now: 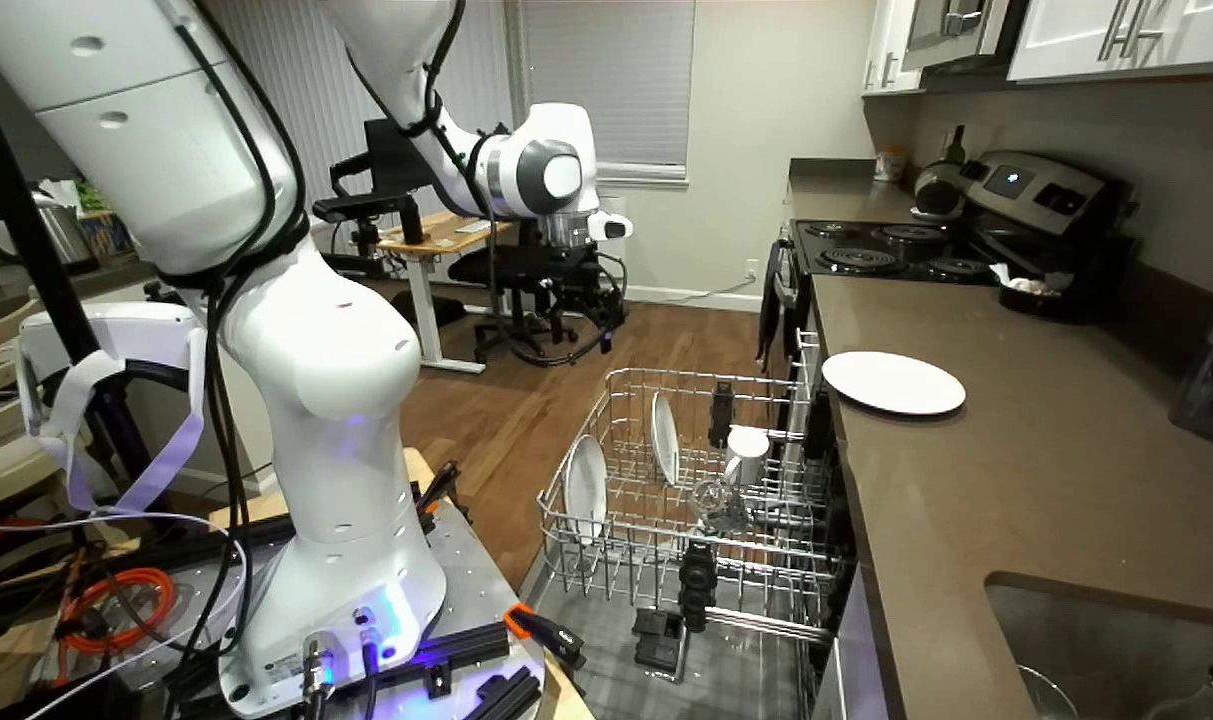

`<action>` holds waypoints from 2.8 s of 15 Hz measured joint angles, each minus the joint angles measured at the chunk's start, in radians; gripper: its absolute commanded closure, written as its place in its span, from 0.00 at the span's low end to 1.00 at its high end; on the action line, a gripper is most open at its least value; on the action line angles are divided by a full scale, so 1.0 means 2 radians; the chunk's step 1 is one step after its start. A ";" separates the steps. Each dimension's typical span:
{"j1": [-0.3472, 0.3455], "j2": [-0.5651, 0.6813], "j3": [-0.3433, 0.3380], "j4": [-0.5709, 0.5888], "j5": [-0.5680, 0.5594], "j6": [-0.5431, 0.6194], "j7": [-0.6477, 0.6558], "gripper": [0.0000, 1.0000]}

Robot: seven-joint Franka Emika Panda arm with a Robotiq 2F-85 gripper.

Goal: Take the right white plate and put it on the white plate on the countertop

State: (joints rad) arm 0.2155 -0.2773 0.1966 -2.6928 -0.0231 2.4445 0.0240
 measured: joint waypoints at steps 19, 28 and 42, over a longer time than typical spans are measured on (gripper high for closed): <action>-0.010 0.244 -0.015 0.093 0.012 0.051 -0.104 0.00; -0.017 0.322 -0.025 0.077 -0.007 0.182 -0.090 0.00; -0.071 0.423 0.022 0.119 -0.007 0.221 -0.114 0.85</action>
State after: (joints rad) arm 0.0743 0.5694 0.2404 -2.4550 -0.0376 2.8864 -0.2049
